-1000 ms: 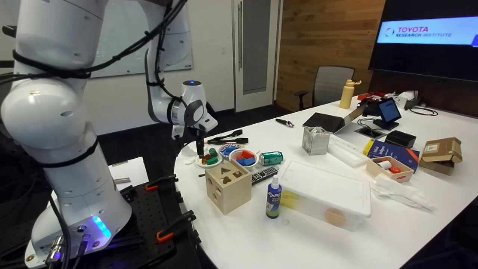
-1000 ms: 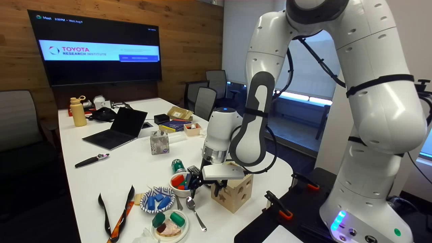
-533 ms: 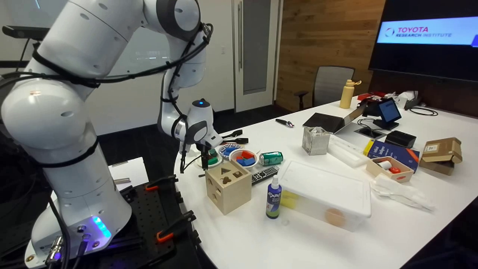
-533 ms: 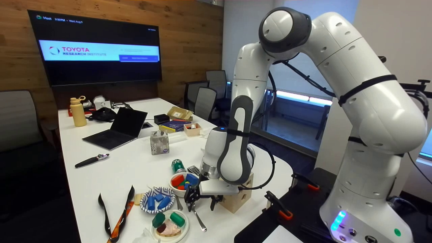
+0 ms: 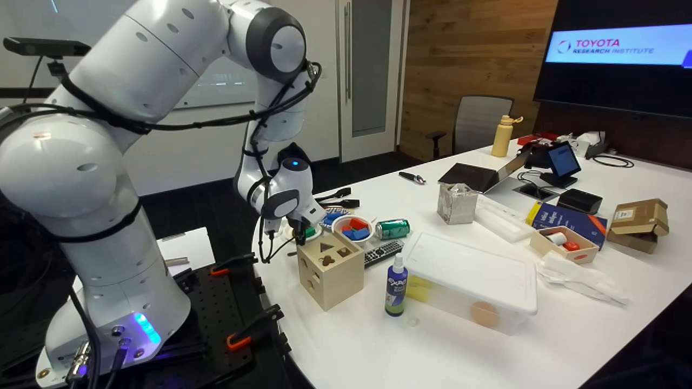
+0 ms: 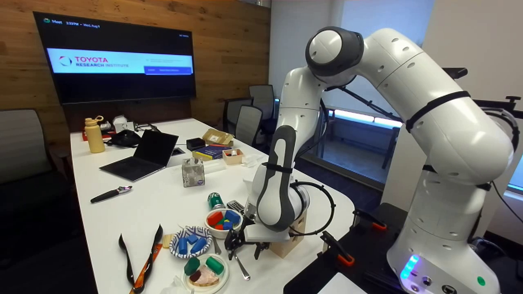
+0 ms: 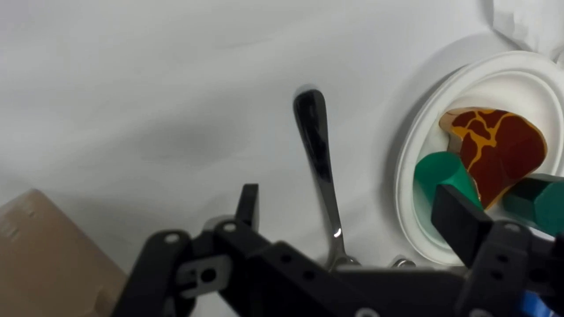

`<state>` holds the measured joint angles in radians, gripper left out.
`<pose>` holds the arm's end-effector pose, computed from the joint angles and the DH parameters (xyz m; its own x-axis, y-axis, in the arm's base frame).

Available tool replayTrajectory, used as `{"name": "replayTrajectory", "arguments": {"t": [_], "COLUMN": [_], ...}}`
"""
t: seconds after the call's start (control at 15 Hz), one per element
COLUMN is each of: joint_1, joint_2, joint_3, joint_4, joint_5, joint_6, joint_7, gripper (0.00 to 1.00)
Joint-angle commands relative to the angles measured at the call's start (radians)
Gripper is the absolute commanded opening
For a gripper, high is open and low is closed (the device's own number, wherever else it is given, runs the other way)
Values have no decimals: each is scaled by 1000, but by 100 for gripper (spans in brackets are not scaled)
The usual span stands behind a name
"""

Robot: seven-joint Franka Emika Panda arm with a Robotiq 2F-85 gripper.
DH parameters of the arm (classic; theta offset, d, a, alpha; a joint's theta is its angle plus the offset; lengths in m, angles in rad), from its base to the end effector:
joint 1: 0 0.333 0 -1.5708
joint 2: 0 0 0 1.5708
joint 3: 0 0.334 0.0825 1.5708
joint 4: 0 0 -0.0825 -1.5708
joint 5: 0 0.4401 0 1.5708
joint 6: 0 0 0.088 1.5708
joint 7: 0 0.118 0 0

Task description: Stir the white bowl with the metal spoon

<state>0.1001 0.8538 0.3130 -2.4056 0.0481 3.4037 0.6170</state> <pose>0.4029 0.2165 -0.0404 0.9309 -0.3651 -0.0069 -0.3529 -0.8946 -0.2741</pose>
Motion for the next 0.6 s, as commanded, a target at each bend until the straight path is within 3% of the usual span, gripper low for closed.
{"name": "replayTrajectory", "arguments": {"t": [0.0, 0.53], "joint_1": [-63, -94], "joint_2": [67, 154], "joint_3": [48, 53], "joint_4": [32, 126], "joint_5": [38, 46], "joint_6": [45, 45], "joint_7": [-94, -204], "gripper": [100, 100]}}
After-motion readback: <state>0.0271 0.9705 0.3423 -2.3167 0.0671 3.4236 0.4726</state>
